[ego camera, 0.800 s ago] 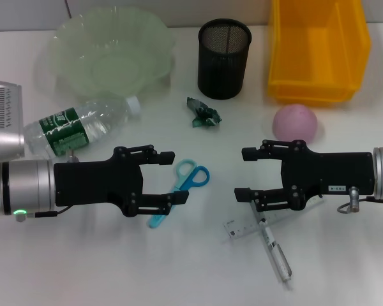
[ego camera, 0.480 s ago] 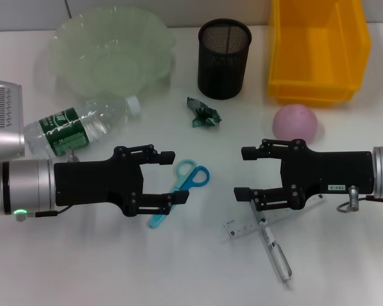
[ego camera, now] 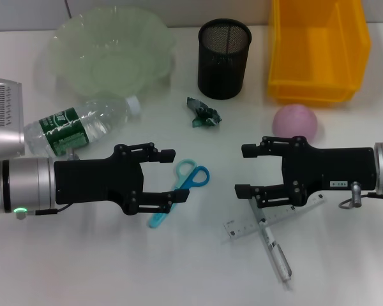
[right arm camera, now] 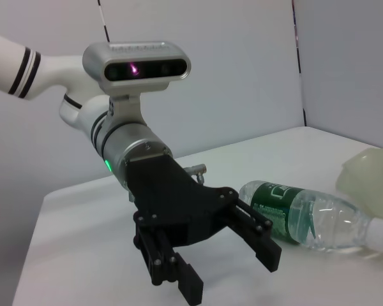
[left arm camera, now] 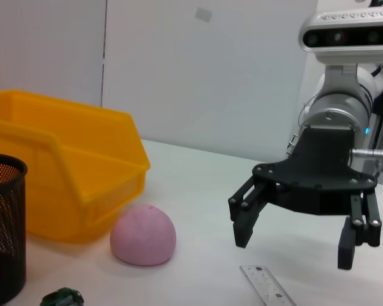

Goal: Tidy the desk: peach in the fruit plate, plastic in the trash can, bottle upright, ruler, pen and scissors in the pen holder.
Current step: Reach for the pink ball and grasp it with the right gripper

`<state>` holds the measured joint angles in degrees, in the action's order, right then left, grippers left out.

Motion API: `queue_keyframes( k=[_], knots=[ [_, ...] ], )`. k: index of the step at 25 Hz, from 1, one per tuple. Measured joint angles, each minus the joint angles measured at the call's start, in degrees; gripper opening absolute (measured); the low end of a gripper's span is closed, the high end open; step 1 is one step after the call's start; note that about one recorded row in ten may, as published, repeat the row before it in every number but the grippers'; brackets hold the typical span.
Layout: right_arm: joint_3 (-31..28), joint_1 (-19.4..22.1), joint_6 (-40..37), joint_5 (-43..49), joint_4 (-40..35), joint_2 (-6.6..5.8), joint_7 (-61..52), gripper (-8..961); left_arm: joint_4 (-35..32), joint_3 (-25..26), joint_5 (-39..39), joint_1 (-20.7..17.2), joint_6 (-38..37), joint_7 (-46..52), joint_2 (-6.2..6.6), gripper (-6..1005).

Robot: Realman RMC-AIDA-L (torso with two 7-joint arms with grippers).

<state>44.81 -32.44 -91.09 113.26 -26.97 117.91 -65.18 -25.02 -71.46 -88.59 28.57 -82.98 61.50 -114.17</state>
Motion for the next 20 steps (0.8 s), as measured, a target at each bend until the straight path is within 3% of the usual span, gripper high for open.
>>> queue_keyframes(
  k=[7,13,18,20],
  knots=[
    [-0.53,0.09,-1.05,-0.06,-3.48,-0.3,-6.55,818,-0.03,0.52,0.0,-0.03,-0.03,0.0,0.08,791],
    [-0.03,0.26,-1.44,1.1,-13.43,-0.41,-21.91,819,-0.03,0.68,0.0,0.0,-0.03,0.01,0.09,789],
    [-0.22,-2.57,-4.7,7.72,-22.46,-1.66,-37.65,819,-0.03,0.71,0.0,-0.05,-0.06,0.02,0.18,788],
    [-0.01,-5.82,-5.5,14.24,-25.79,-2.27,-44.81,819,-0.04,0.71,0.0,-0.09,-0.07,0.01,0.18,787]
  ],
)
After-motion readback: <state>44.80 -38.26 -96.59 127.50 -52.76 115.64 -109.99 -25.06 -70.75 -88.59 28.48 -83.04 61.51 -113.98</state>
